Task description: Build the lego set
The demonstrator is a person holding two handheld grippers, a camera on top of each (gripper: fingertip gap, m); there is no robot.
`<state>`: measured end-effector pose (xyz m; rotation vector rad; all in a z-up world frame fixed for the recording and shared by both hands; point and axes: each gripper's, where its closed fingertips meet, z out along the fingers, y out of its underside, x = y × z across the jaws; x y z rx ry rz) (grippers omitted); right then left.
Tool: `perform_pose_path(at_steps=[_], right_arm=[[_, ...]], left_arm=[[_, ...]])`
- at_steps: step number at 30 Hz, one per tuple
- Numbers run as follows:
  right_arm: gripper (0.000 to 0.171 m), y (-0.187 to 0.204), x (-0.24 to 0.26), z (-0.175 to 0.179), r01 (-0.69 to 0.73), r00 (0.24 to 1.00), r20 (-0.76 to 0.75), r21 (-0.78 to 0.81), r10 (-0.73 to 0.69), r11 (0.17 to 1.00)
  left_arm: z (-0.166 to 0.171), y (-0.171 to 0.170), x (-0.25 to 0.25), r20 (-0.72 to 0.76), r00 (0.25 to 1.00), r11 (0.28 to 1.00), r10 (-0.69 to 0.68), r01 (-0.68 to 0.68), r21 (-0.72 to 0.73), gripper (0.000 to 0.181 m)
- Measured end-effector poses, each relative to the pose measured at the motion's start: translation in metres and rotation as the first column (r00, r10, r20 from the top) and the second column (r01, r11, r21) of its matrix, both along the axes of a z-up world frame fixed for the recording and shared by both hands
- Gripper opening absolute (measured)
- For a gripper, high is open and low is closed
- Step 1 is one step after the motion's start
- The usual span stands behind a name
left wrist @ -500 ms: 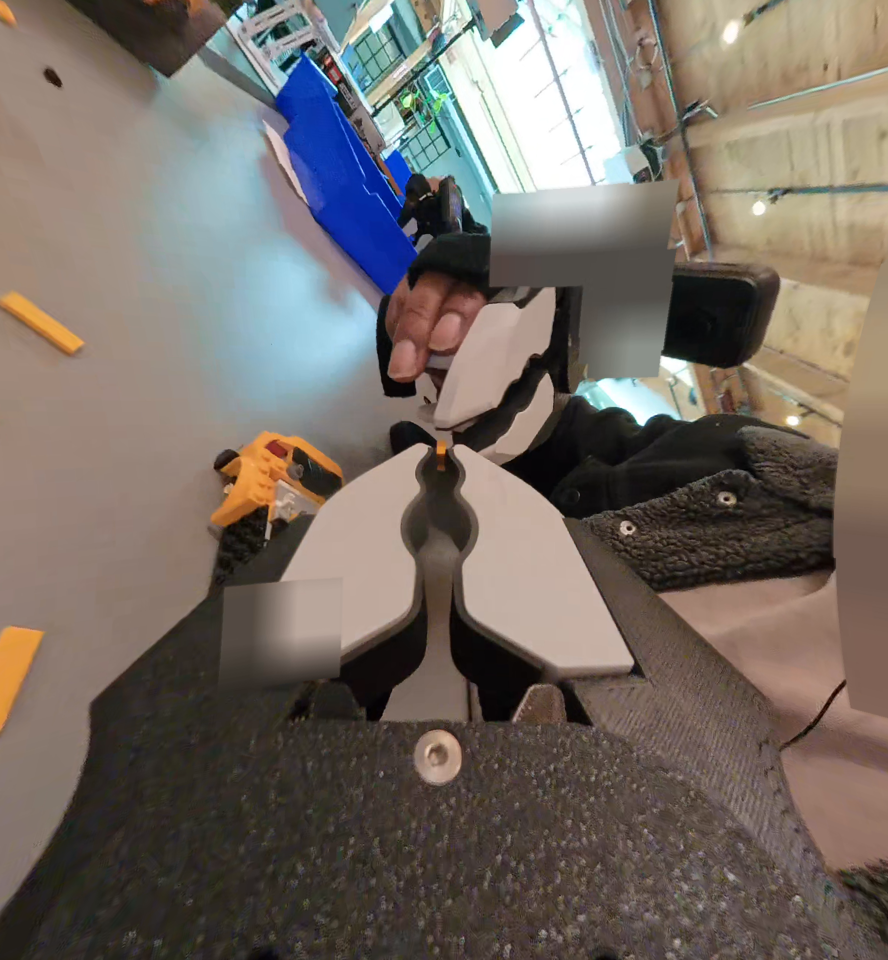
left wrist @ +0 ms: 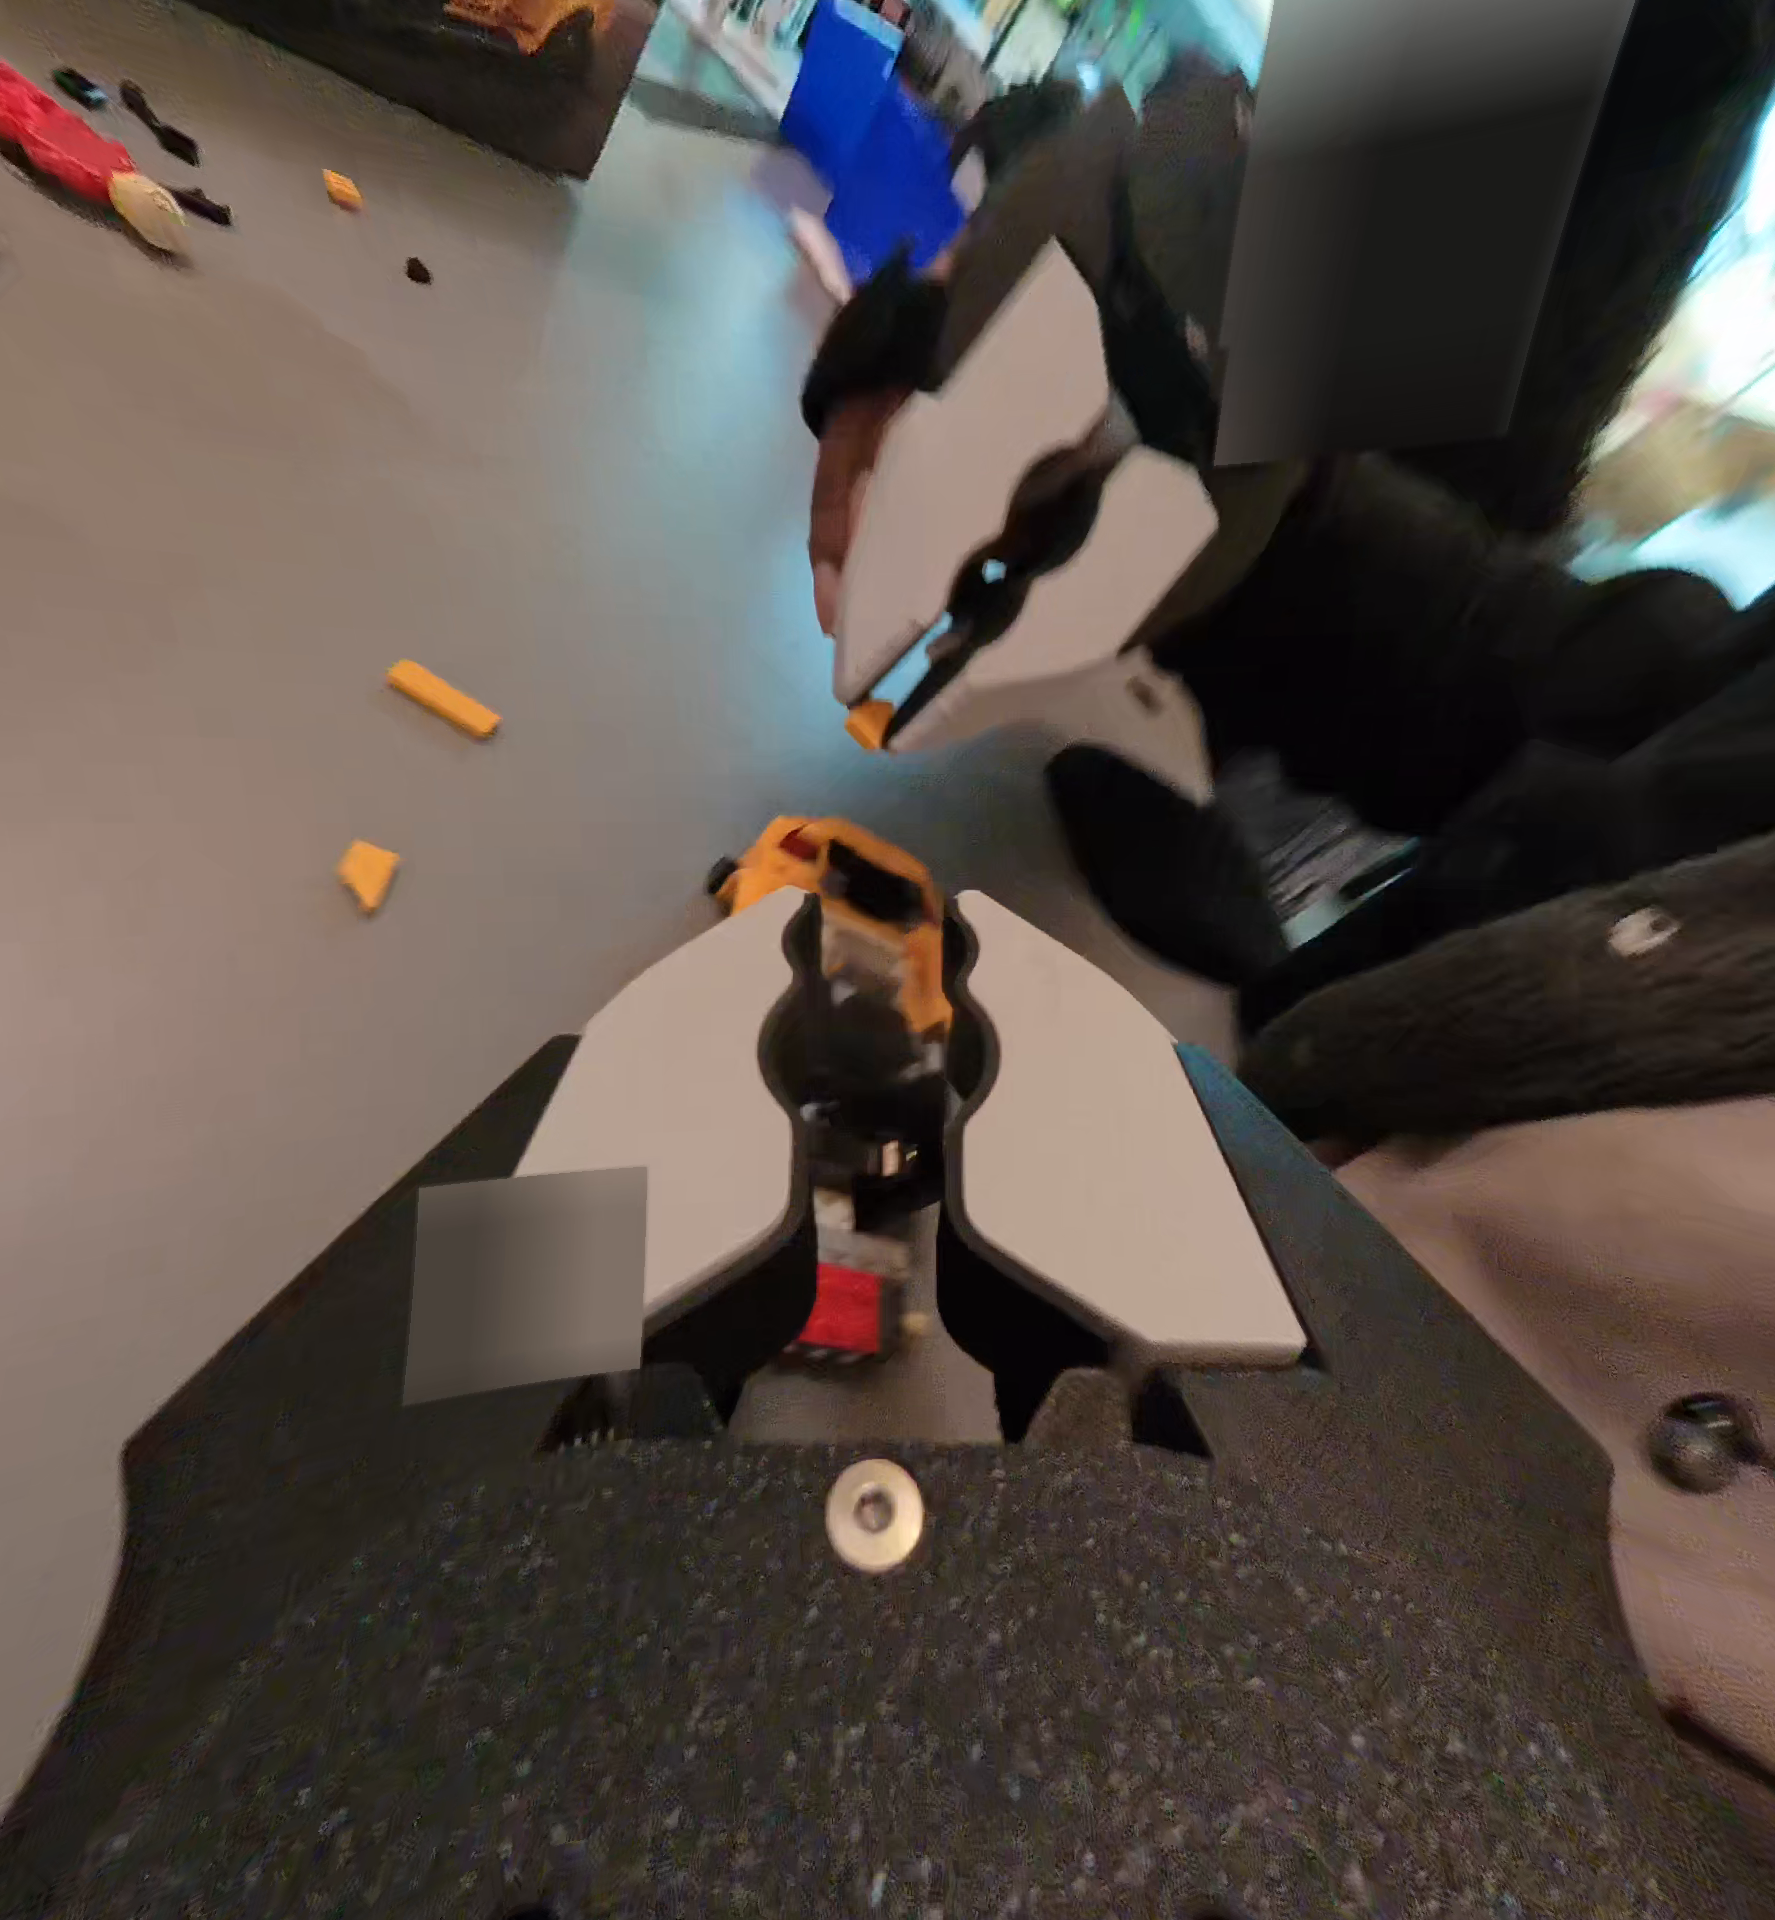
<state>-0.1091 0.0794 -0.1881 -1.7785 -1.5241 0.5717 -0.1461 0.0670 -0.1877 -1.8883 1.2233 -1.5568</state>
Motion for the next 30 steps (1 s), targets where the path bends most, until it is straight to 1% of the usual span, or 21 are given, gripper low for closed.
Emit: perform_pose_path(at_steps=[2, 4, 8, 10, 12, 14, 16, 27, 30], right_arm=[[0.008, -0.001, 0.002, -0.010, -0.010, 1.000, 0.001, -0.090, 0.010, 0.996], [0.008, -0.002, 0.002, -0.019, -0.022, 1.000, 0.009, -0.144, 0.024, 0.989], [0.008, -0.005, 0.000, -0.031, -0.040, 0.997, 0.049, -0.199, 0.051, 0.979], [0.008, -0.007, -0.001, -0.035, -0.051, 0.995, 0.069, -0.215, 0.067, 0.975], [0.008, -0.009, -0.002, -0.039, -0.058, 0.992, 0.095, -0.225, 0.081, 0.973], [0.008, -0.009, -0.002, -0.042, -0.060, 0.990, 0.112, -0.227, 0.087, 0.972], [0.008, -0.009, -0.002, -0.043, -0.061, 0.989, 0.116, -0.238, 0.090, 0.969], [0.008, -0.011, -0.003, -0.046, -0.066, 0.986, 0.130, -0.272, 0.105, 0.960], [0.008, -0.011, -0.003, -0.047, -0.068, 0.985, 0.135, -0.287, 0.110, 0.955]], left_arm=[[-0.013, -0.002, -0.001, -0.082, 0.996, 0.987, -0.024, 0.036, 0.154, 0.030], [-0.024, -0.007, -0.001, -0.147, 0.988, 0.962, -0.053, 0.089, 0.257, 0.039], [-0.041, -0.021, 0.001, -0.237, 0.966, 0.913, -0.104, 0.187, 0.363, 0.059], [-0.048, -0.026, 0.002, -0.271, 0.955, 0.885, -0.121, 0.228, 0.407, 0.066], [-0.052, -0.029, 0.002, -0.293, 0.946, 0.867, -0.136, 0.257, 0.426, 0.067], [-0.055, -0.030, 0.000, -0.309, 0.940, 0.857, -0.145, 0.275, 0.436, 0.063], [-0.056, -0.030, -0.001, -0.312, 0.938, 0.857, -0.149, 0.280, 0.433, 0.058], [-0.056, -0.028, -0.002, -0.306, 0.939, 0.852, -0.158, 0.287, 0.439, 0.058], [-0.051, -0.027, -0.003, -0.286, 0.944, 0.863, -0.167, 0.280, 0.419, 0.058]])
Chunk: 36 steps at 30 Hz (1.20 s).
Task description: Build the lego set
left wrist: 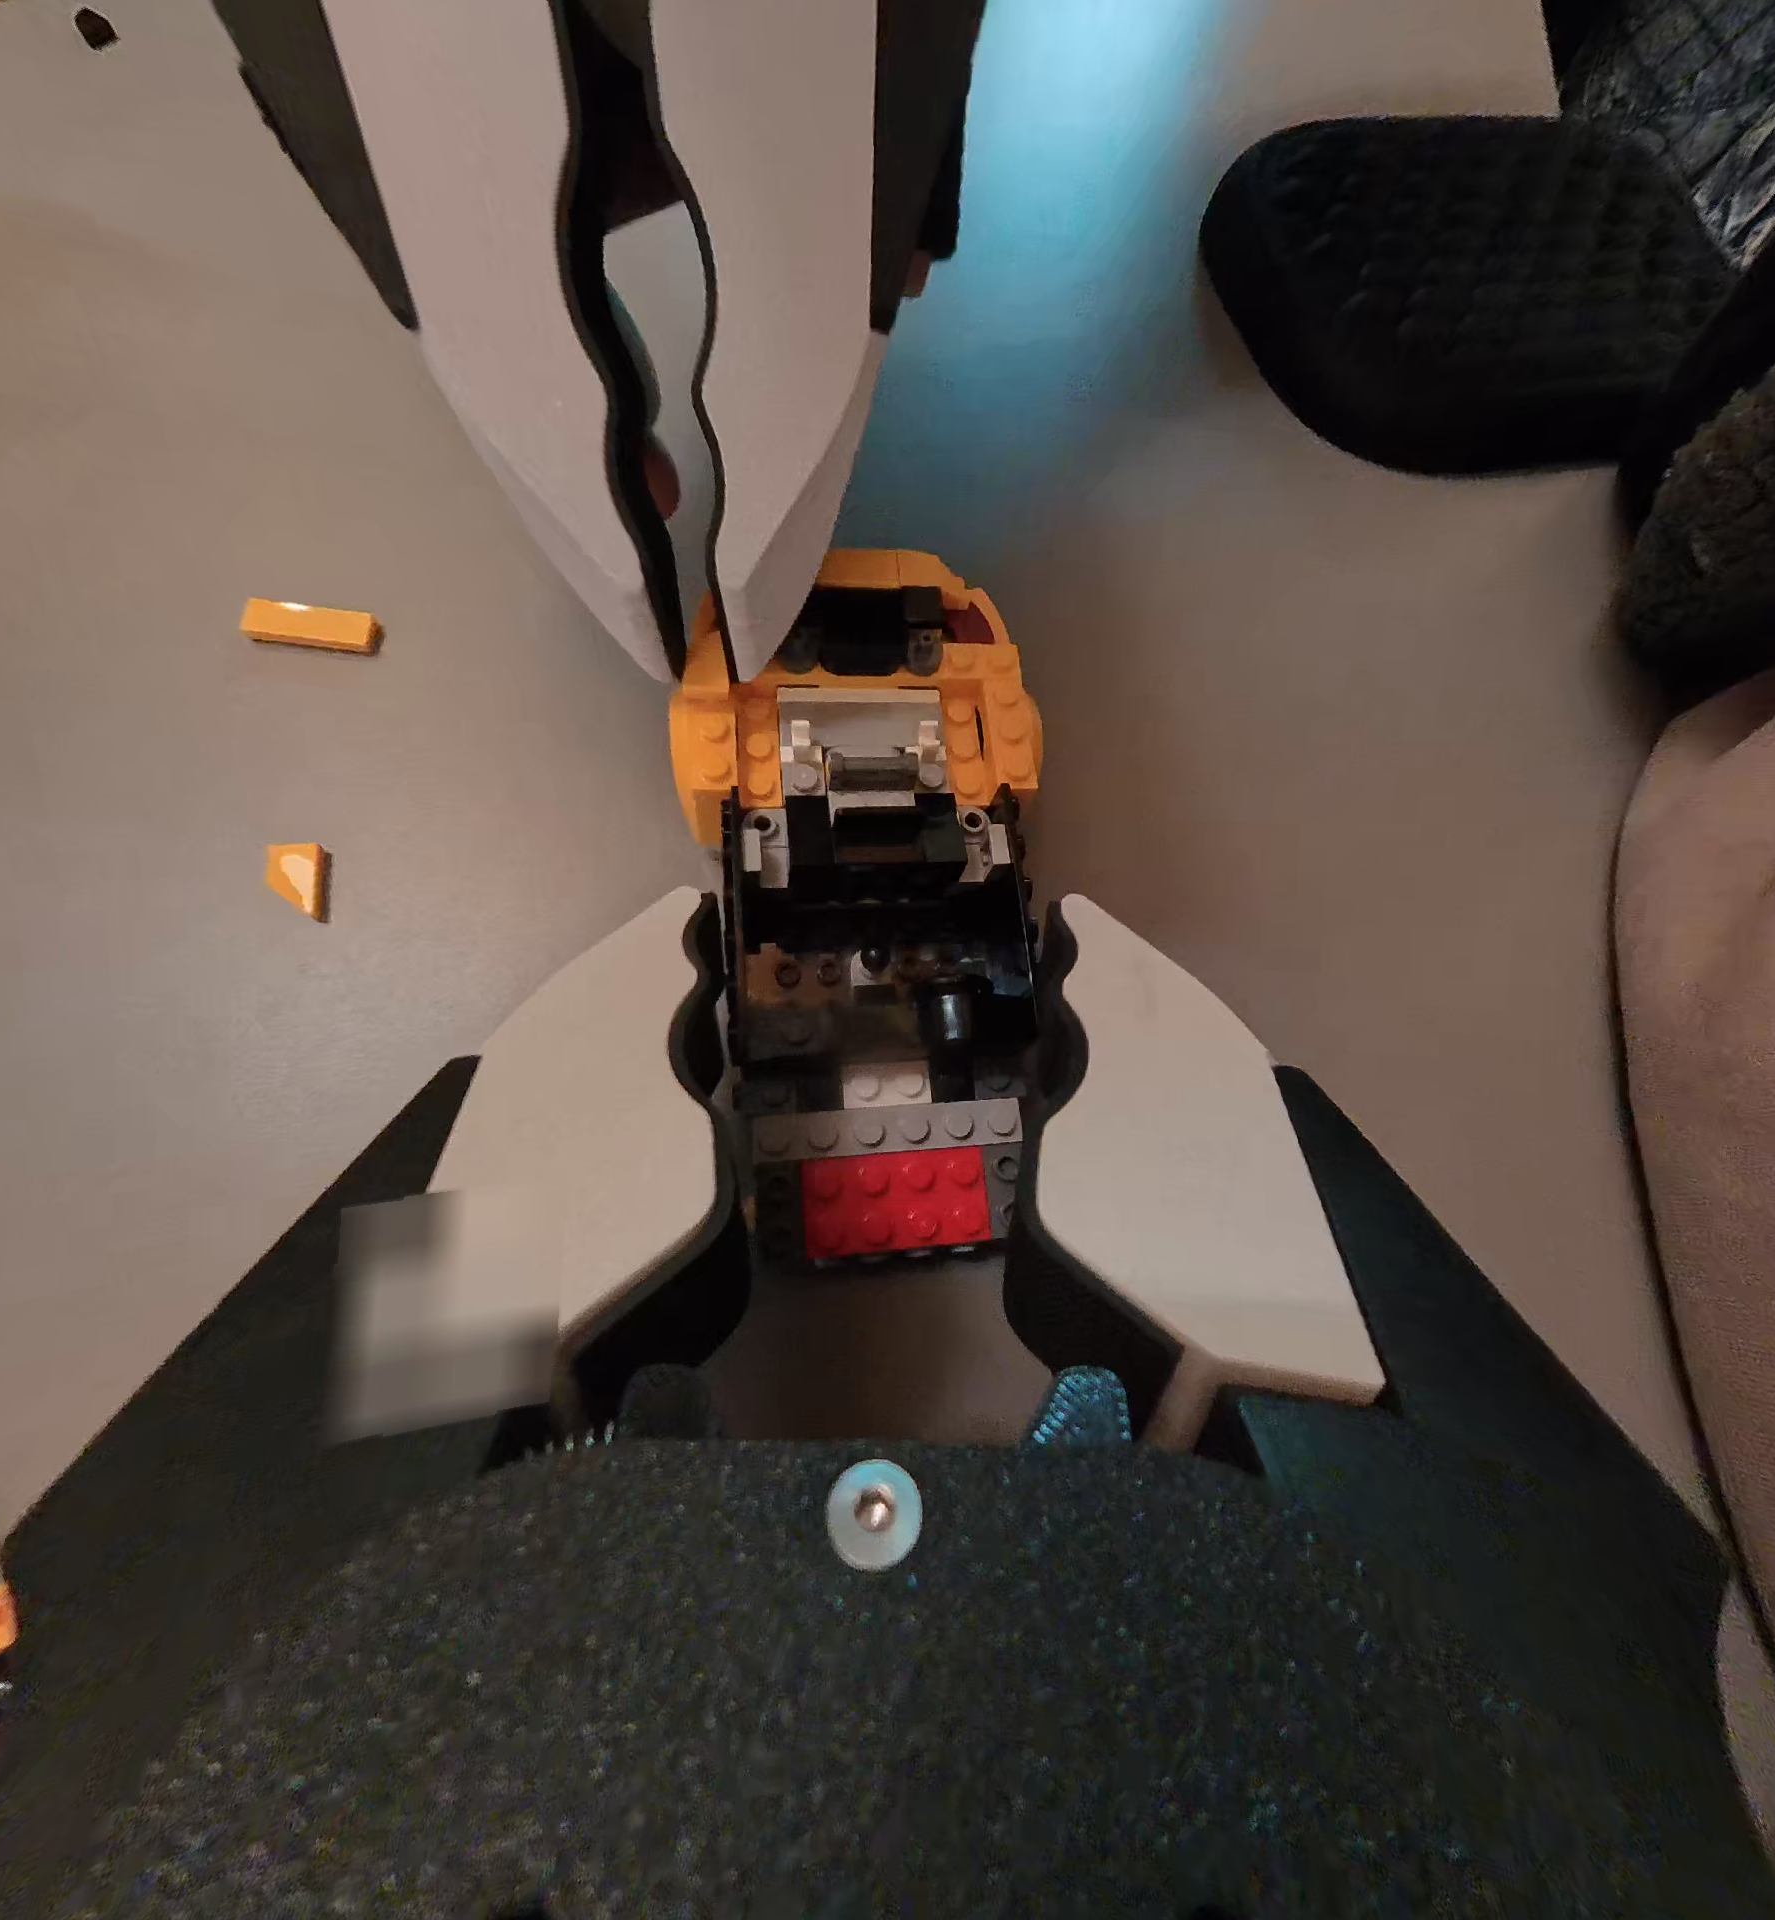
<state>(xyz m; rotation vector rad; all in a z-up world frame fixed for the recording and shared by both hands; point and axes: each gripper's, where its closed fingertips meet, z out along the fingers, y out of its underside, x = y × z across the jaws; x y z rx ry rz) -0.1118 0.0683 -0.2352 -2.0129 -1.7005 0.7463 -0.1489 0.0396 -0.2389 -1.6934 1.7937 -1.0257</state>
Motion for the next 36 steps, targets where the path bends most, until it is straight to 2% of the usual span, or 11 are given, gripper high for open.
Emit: perform_pose_path(at_steps=[7, 36], right_arm=[[0.008, 0.000, 0.000, -0.001, -0.023, 1.000, 0.020, -0.019, 0.024, 1.000], [0.010, -0.001, 0.001, 0.003, -0.038, 0.999, 0.014, -0.054, 0.039, 0.998]], left_arm=[[0.012, 0.003, 0.002, 0.048, 0.999, 0.999, 0.016, -0.014, -0.052, 0.056], [0.011, 0.000, 0.001, 0.048, 0.999, 0.999, 0.008, -0.006, -0.043, 0.055]])
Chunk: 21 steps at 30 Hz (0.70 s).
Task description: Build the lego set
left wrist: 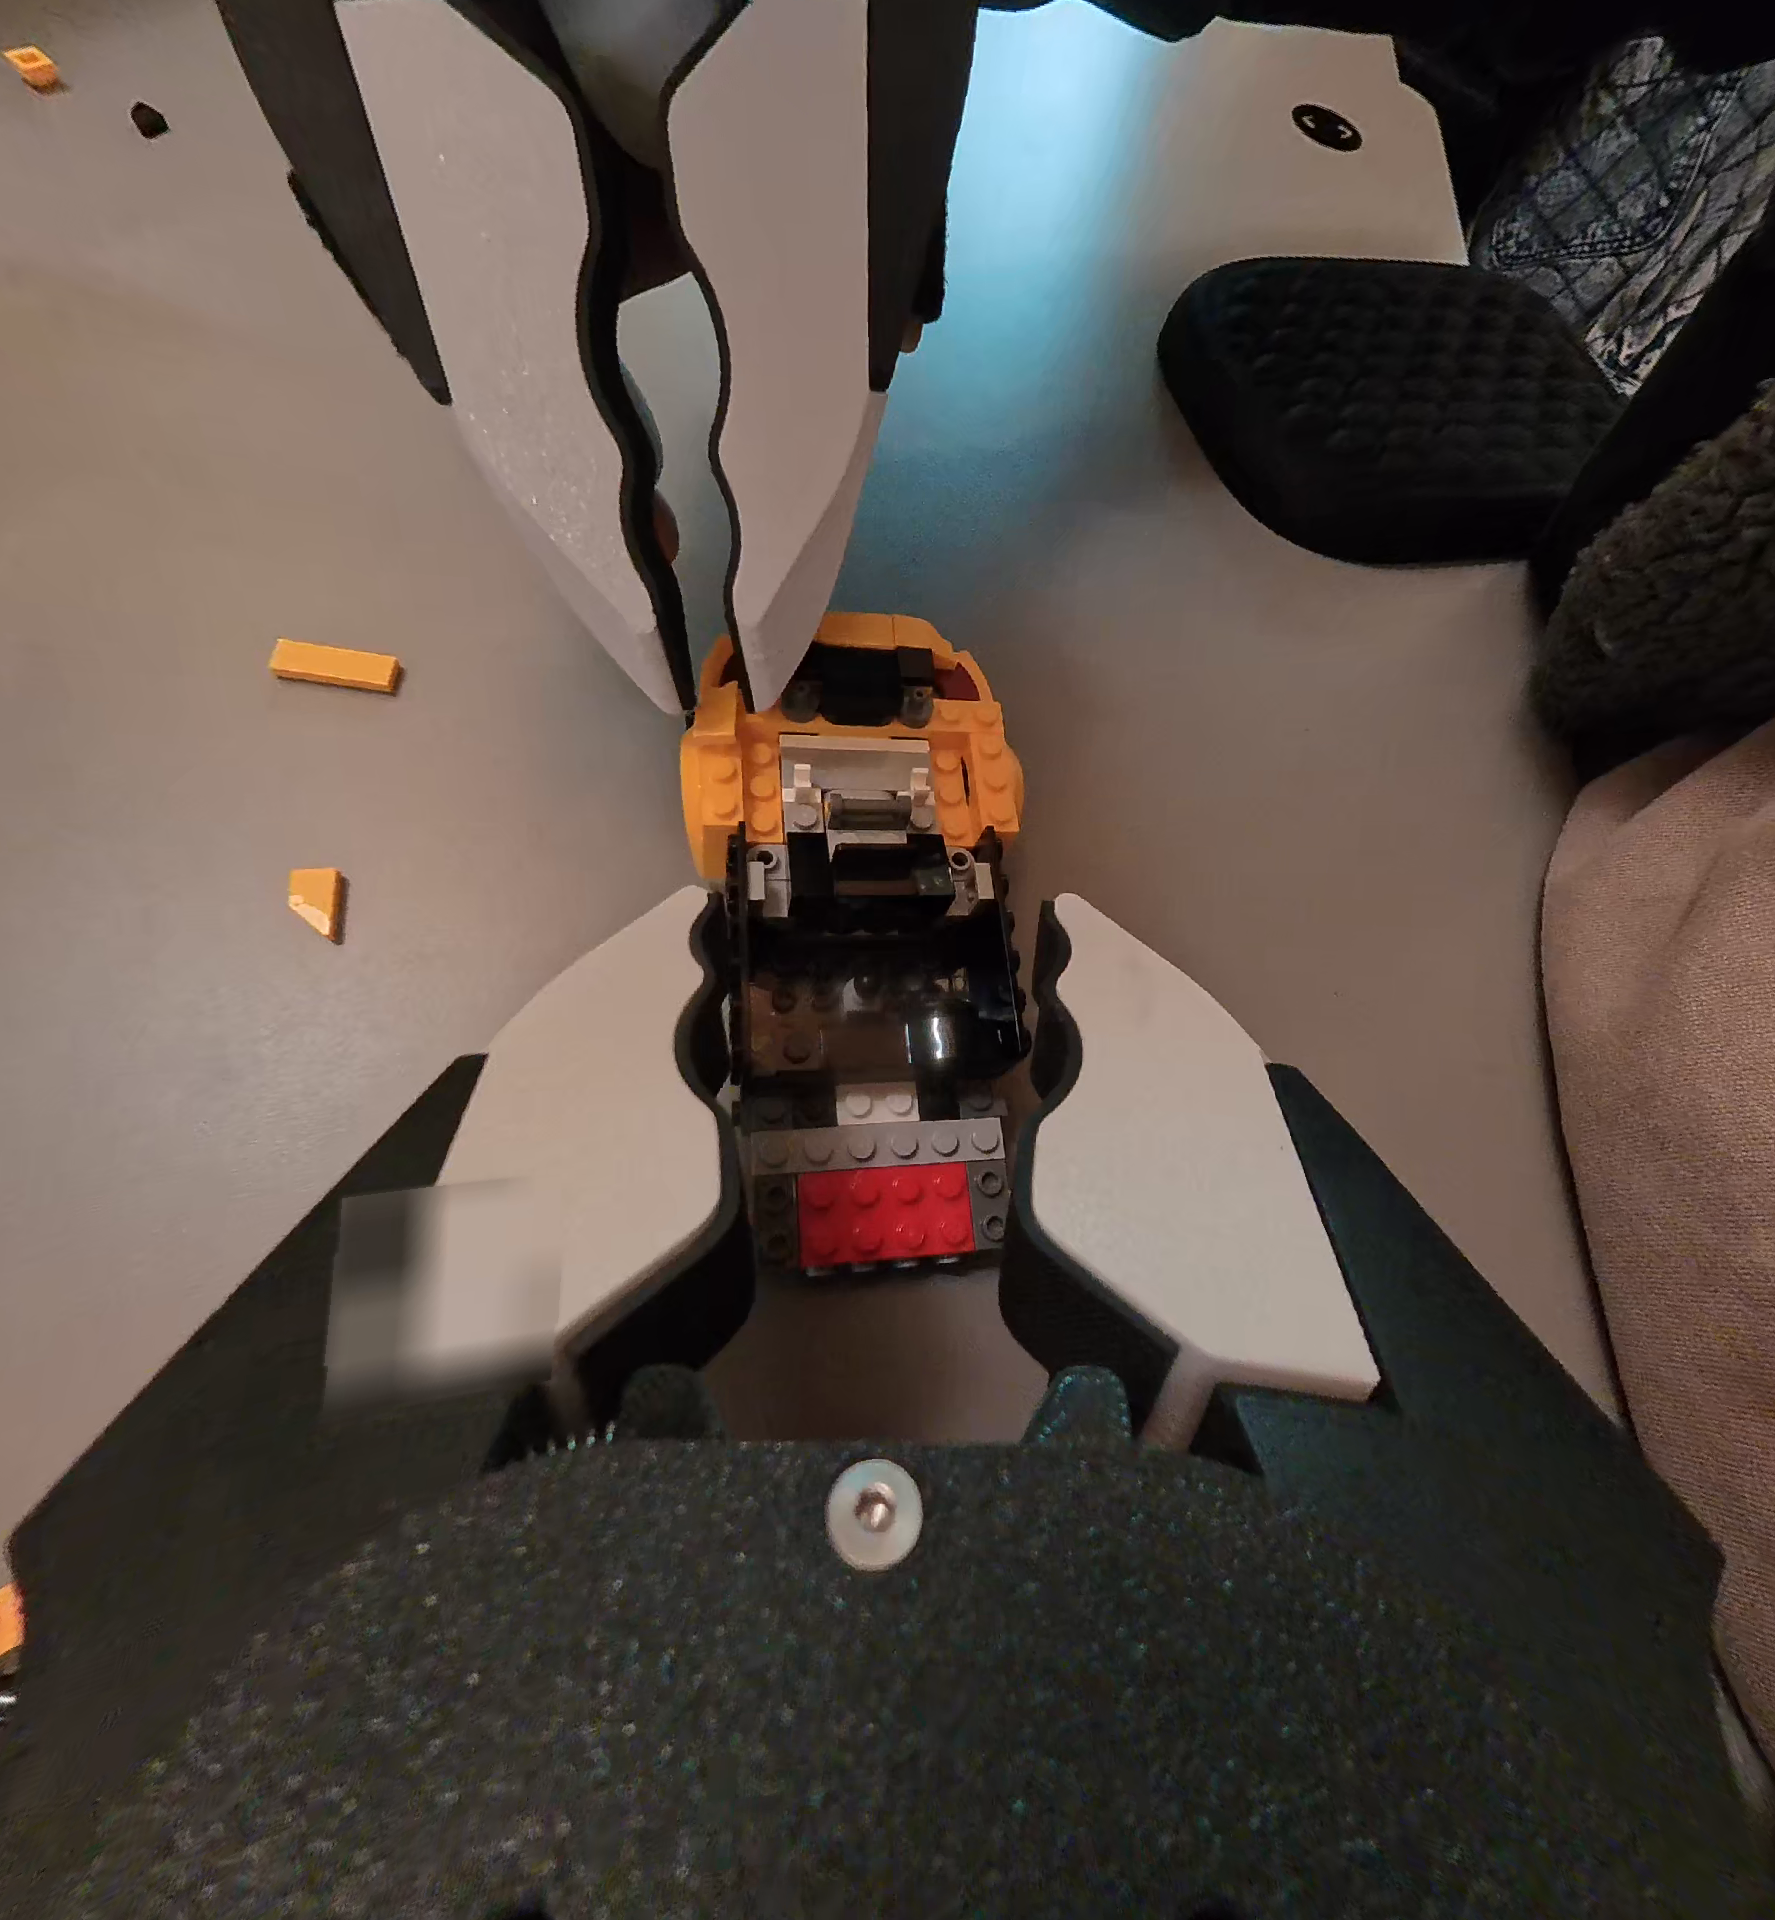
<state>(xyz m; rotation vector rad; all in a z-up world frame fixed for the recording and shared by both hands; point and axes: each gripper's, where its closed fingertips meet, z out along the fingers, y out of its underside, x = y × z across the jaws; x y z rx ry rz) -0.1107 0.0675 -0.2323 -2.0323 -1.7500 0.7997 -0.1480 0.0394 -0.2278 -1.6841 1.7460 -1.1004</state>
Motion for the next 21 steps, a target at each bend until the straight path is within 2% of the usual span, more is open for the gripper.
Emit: perform_pose_path(at_steps=[21], right_arm=[[0.012, 0.001, 0.003, 0.007, 0.017, 1.000, 0.001, 0.005, -0.017, 1.000]], left_arm=[[-0.017, -0.001, -0.007, -0.082, 0.996, 0.993, -0.031, 0.040, 0.109, 0.058]])
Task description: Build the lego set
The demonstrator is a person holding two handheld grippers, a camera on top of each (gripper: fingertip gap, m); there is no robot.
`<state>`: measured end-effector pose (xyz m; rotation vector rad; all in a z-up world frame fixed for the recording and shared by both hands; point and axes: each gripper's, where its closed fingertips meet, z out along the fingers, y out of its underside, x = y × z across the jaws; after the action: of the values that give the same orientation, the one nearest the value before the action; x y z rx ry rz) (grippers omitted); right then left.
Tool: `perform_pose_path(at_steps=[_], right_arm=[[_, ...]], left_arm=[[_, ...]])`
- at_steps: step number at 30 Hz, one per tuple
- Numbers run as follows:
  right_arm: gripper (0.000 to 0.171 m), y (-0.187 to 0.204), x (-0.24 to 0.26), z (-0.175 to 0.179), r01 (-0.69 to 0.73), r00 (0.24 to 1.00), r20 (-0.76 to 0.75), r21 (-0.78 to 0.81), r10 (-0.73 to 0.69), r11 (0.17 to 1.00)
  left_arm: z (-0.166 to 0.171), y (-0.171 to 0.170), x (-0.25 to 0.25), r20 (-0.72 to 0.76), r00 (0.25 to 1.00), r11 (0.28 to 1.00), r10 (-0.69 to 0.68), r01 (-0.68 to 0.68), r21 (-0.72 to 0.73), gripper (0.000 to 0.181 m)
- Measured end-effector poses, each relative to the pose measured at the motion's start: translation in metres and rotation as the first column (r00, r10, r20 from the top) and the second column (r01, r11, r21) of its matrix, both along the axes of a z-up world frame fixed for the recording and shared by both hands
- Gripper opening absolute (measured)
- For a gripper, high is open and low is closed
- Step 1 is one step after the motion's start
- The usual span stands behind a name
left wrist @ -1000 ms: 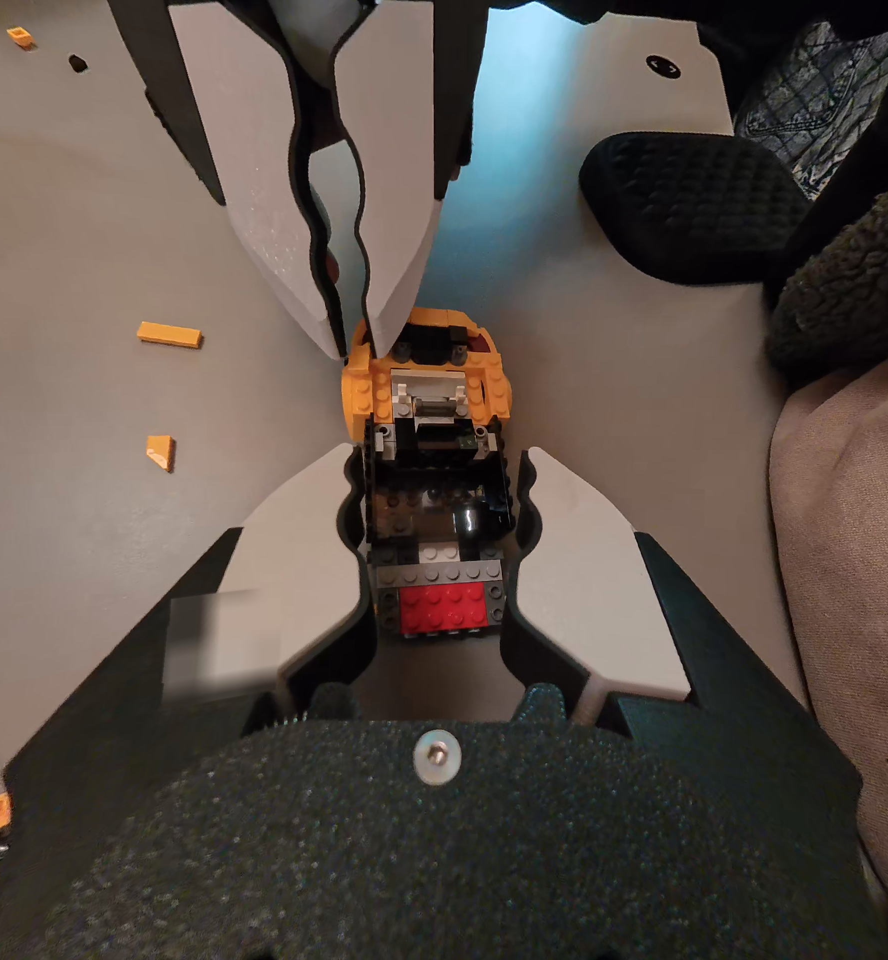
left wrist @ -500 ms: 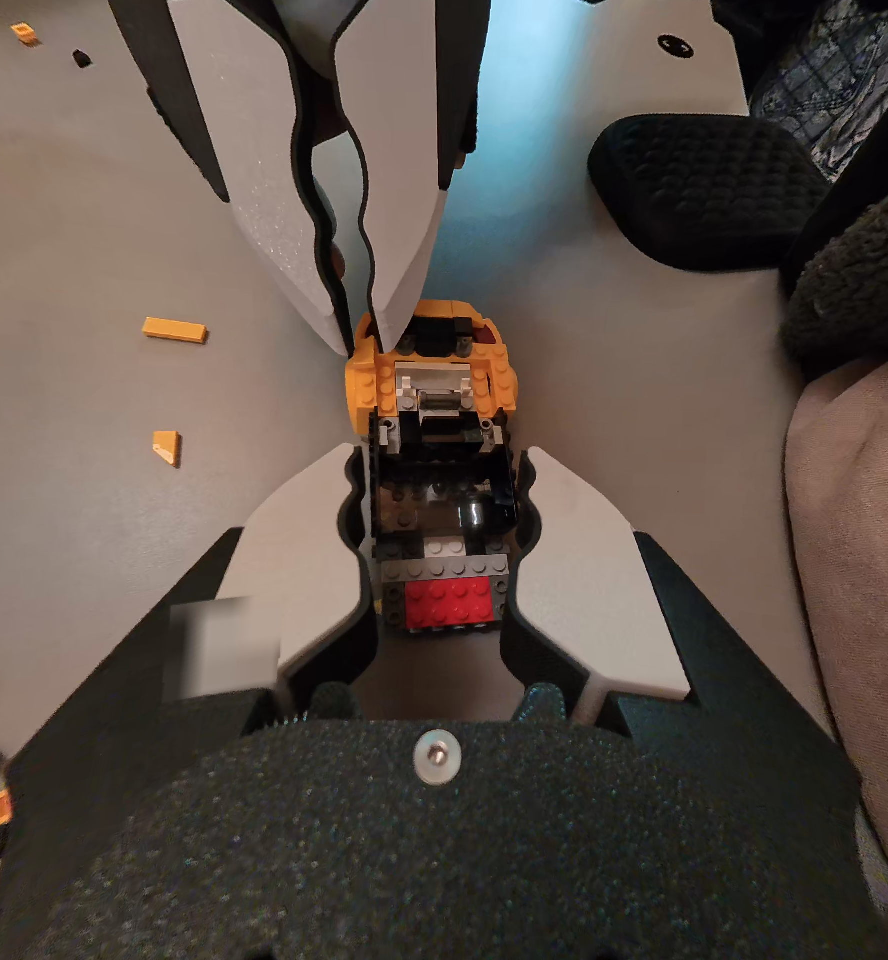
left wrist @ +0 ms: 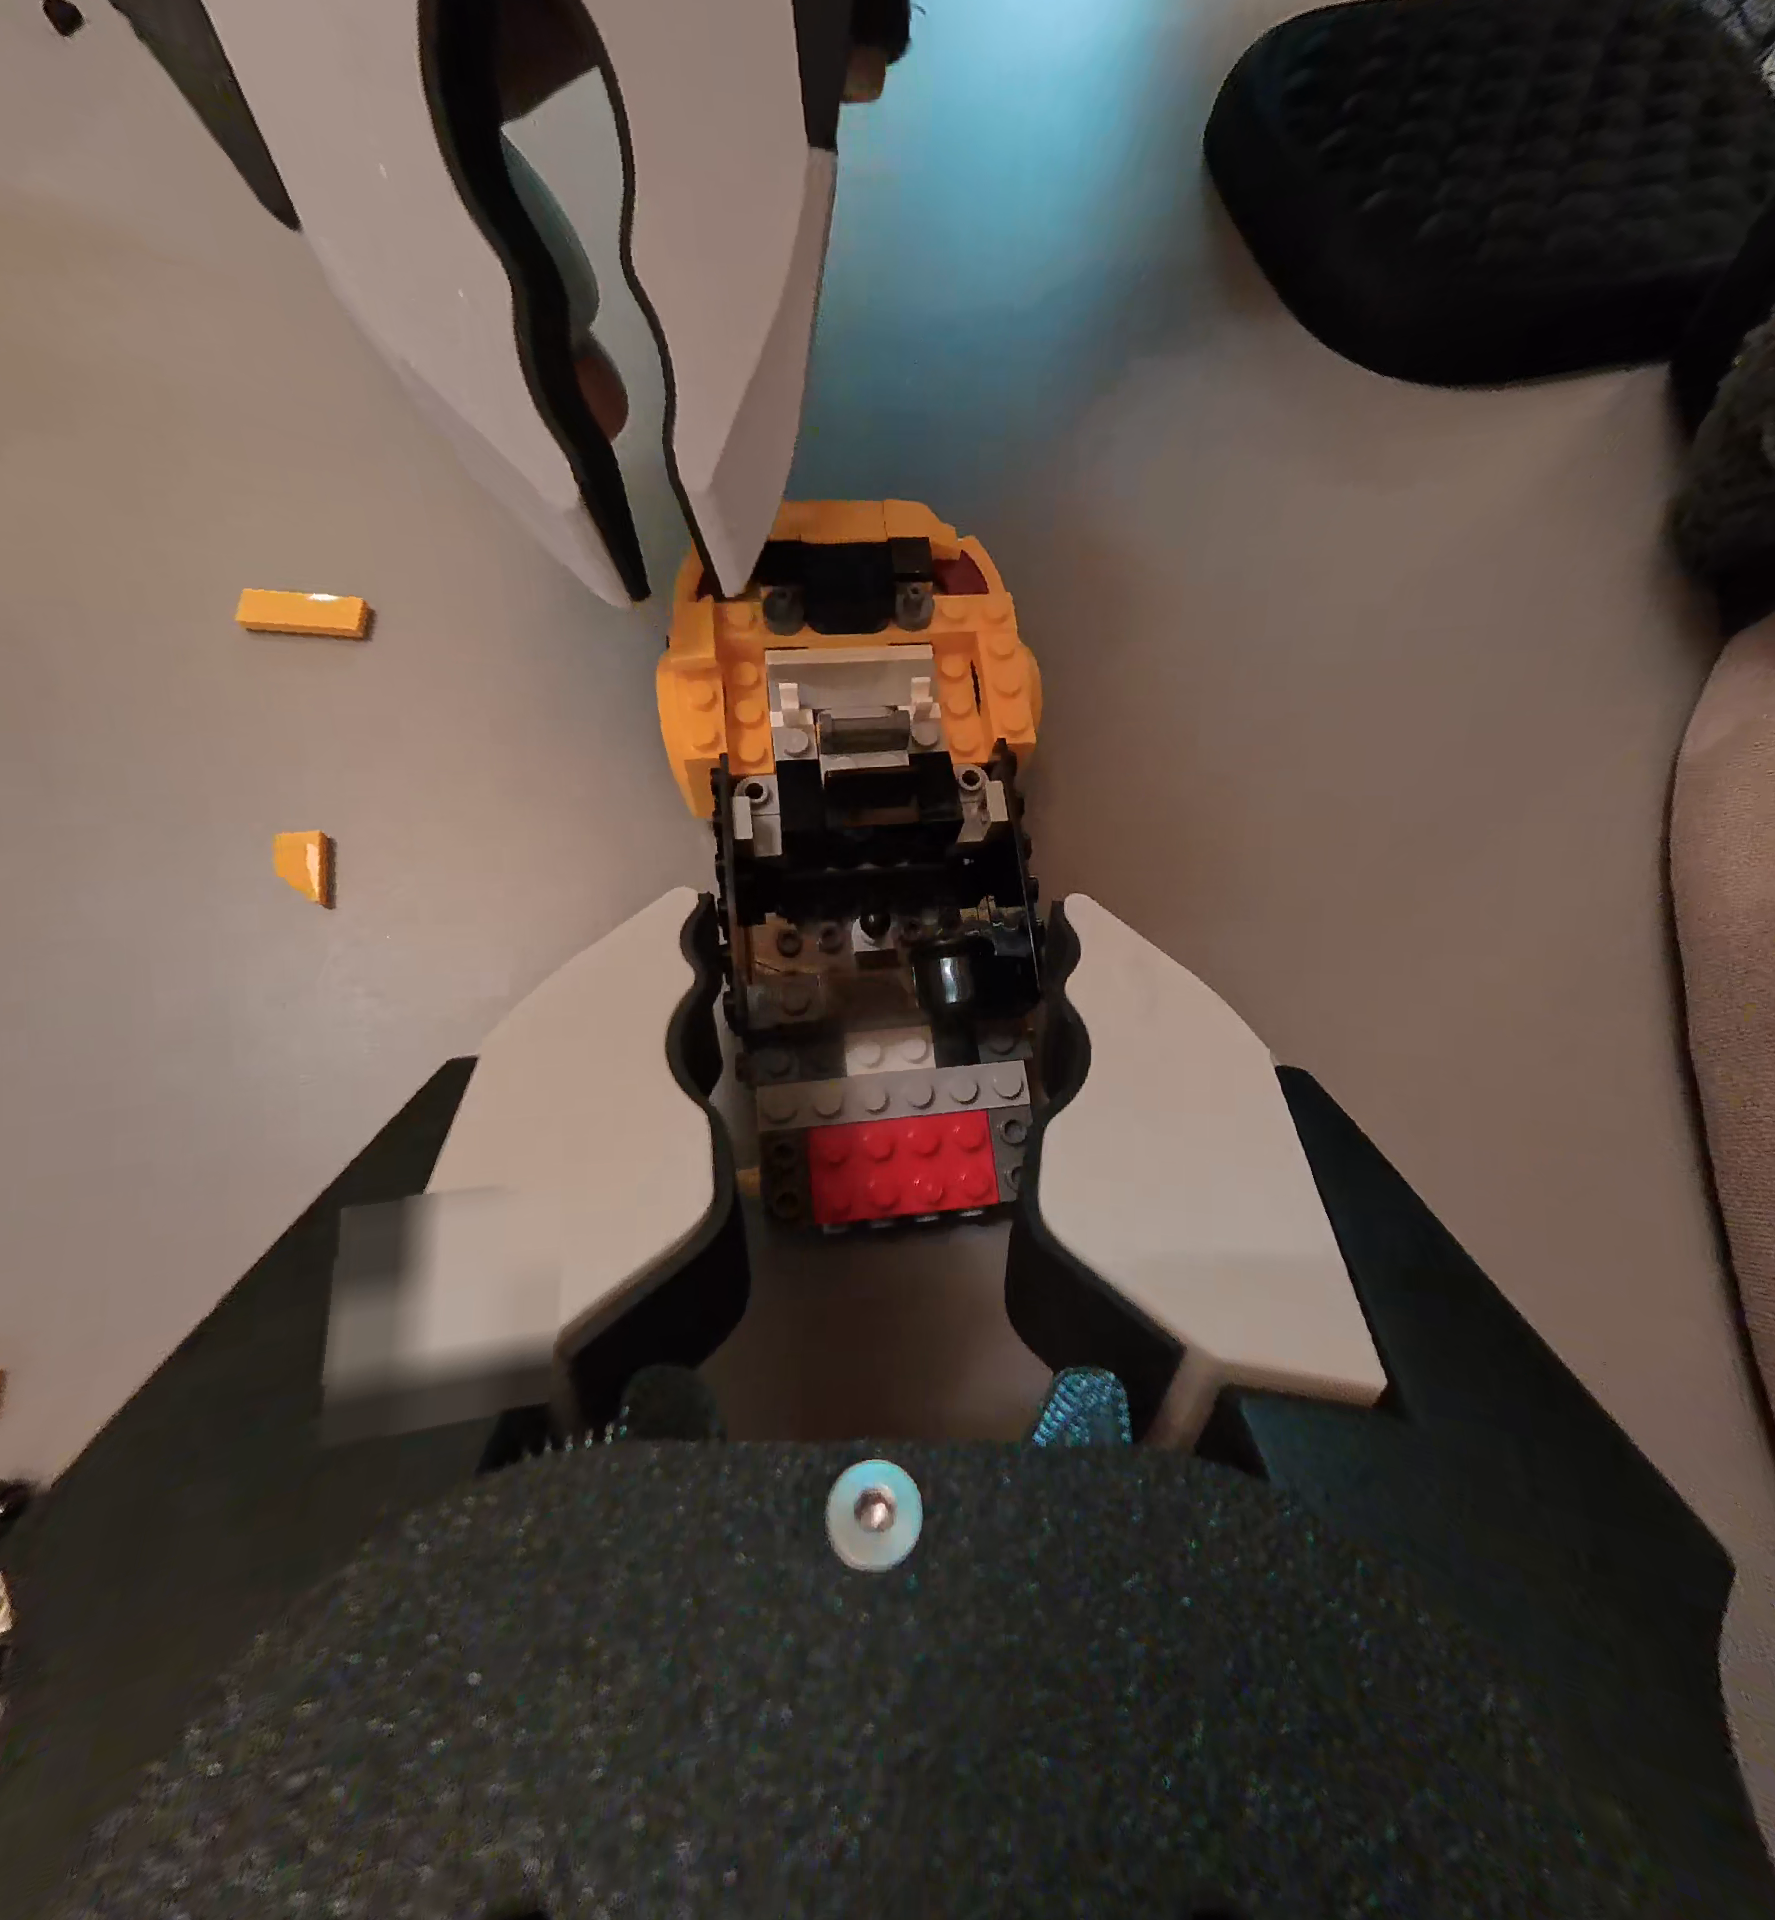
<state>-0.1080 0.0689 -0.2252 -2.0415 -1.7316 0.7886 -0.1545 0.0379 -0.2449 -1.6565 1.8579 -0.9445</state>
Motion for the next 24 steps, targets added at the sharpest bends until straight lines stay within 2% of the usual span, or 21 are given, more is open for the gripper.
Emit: perform_pose_path(at_steps=[10, 24], right_arm=[[0.010, 0.001, 0.012, 0.015, 0.036, 0.998, -0.050, -0.047, -0.039, 0.998], [0.008, 0.003, -0.008, 0.001, -0.068, 0.997, 0.026, -0.204, 0.075, 0.977]], left_arm=[[0.001, 0.002, -0.005, 0.023, 0.999, 0.999, -0.042, 0.042, -0.008, 0.058], [0.001, 0.002, -0.006, 0.030, 0.996, 0.997, -0.079, 0.080, -0.009, 0.058]])
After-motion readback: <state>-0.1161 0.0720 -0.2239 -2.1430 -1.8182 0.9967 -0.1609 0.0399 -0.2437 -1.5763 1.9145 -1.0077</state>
